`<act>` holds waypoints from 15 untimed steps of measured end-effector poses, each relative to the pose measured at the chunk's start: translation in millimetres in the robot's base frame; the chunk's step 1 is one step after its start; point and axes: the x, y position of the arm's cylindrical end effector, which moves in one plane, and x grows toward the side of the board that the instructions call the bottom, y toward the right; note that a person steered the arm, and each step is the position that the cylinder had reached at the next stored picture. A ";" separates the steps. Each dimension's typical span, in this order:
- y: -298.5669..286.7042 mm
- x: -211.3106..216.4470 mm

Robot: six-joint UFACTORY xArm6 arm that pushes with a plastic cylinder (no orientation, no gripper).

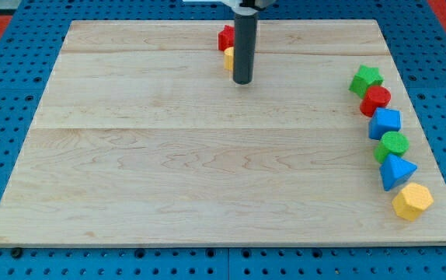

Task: Place yellow heart above the green star

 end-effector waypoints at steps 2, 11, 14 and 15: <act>-42.1 -39.0; 162.9 -40.9; 143.2 -100.3; 152.2 -109.6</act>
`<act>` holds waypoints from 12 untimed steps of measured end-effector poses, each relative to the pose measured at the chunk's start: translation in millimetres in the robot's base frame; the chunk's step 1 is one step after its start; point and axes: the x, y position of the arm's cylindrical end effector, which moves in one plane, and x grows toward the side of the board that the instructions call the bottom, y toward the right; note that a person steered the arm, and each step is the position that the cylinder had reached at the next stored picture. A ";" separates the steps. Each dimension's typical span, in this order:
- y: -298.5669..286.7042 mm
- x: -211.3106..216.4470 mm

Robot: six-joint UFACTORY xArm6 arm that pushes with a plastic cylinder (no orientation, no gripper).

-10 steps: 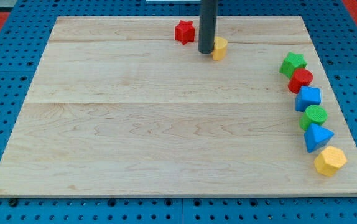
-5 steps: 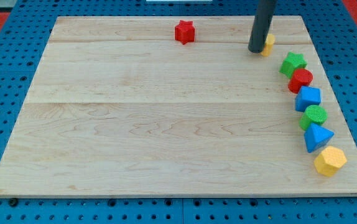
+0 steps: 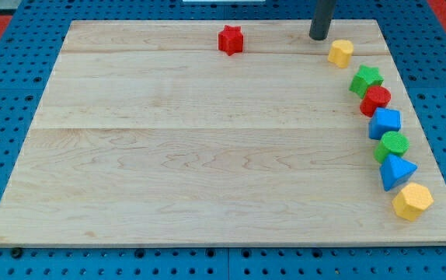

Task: Place yellow heart above the green star

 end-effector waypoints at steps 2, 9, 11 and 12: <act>0.1 28.7; 35.4 6.0; 35.9 24.6; 36.1 31.7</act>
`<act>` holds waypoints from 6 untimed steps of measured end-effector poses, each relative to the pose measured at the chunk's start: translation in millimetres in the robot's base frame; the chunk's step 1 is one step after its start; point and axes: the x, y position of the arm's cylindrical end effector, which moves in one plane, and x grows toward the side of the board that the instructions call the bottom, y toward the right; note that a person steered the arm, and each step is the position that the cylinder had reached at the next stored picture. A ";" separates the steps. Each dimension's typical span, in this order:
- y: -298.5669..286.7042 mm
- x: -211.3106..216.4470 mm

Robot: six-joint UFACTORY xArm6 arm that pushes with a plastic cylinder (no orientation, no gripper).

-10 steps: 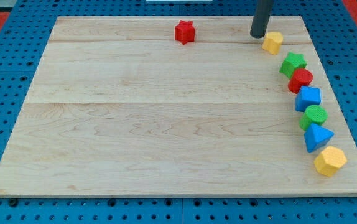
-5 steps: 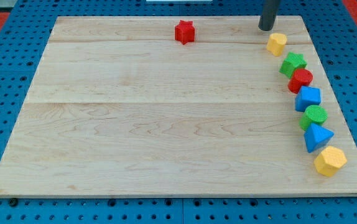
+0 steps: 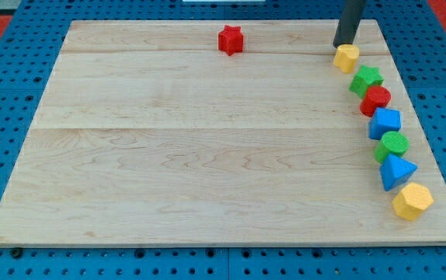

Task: Place yellow heart above the green star

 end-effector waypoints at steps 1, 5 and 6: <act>0.0 1.9; -24.6 1.9; -36.5 1.9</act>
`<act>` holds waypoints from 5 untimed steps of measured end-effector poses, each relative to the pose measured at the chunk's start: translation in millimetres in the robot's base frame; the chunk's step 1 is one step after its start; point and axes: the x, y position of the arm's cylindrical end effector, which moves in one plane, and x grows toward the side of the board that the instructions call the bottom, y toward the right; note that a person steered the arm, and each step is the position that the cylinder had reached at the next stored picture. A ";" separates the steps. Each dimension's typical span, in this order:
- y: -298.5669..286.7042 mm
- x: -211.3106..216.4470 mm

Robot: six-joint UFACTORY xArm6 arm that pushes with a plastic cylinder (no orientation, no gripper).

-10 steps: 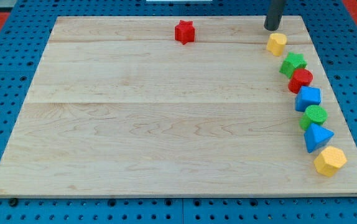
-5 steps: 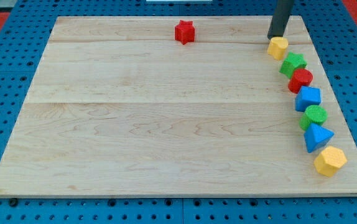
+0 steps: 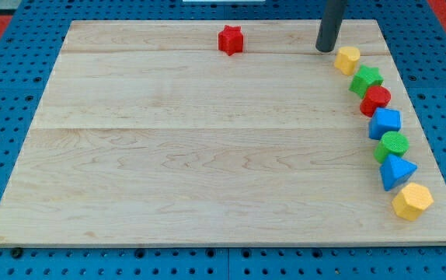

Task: Place yellow heart above the green star

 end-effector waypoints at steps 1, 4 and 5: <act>-12.0 0.0; 6.3 21.5; 25.4 21.5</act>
